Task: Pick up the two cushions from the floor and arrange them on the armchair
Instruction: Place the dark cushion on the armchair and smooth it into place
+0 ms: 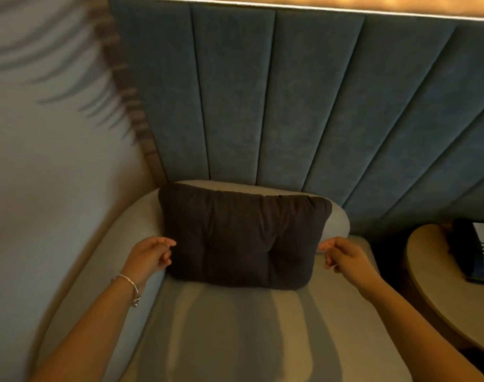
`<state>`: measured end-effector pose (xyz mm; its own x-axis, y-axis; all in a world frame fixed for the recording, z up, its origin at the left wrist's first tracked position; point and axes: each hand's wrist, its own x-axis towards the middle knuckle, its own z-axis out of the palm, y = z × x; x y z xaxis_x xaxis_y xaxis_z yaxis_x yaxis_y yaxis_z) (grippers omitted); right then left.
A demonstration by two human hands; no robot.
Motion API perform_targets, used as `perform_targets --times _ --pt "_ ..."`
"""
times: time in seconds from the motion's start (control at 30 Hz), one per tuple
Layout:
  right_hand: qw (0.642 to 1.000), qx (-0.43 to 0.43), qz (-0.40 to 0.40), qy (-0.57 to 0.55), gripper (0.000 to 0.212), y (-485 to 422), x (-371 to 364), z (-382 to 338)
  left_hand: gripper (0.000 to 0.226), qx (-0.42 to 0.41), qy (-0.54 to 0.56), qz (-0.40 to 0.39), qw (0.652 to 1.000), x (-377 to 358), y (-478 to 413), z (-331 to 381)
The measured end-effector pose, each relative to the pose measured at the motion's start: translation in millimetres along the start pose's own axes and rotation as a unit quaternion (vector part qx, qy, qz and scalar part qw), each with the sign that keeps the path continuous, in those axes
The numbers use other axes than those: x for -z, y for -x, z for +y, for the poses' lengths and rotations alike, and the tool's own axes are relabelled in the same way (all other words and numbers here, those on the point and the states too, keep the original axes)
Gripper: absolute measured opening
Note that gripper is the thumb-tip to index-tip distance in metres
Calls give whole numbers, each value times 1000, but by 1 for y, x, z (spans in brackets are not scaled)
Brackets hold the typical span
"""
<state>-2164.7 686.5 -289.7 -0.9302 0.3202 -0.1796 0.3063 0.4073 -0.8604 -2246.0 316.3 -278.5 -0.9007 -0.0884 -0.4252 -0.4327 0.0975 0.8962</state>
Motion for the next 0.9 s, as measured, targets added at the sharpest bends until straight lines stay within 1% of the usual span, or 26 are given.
perform_targets --times 0.17,0.27,0.57,0.73,0.9 --pt "998 47 -39 -8 24 50 9 -6 20 -21 -5 28 999 6 94 -15" --pt "997 54 -58 -22 26 91 18 2 18 -28 -4 47 998 7 152 -37" --pt "993 28 -107 -48 24 237 72 36 20 9 54 54 997 -12 312 -119" --pt "992 17 -109 -54 24 292 89 49 16 8 68 67 995 -5 366 -141" --pt "992 7 -116 -51 24 340 93 74 22 1 61 86 994 1 419 -175"
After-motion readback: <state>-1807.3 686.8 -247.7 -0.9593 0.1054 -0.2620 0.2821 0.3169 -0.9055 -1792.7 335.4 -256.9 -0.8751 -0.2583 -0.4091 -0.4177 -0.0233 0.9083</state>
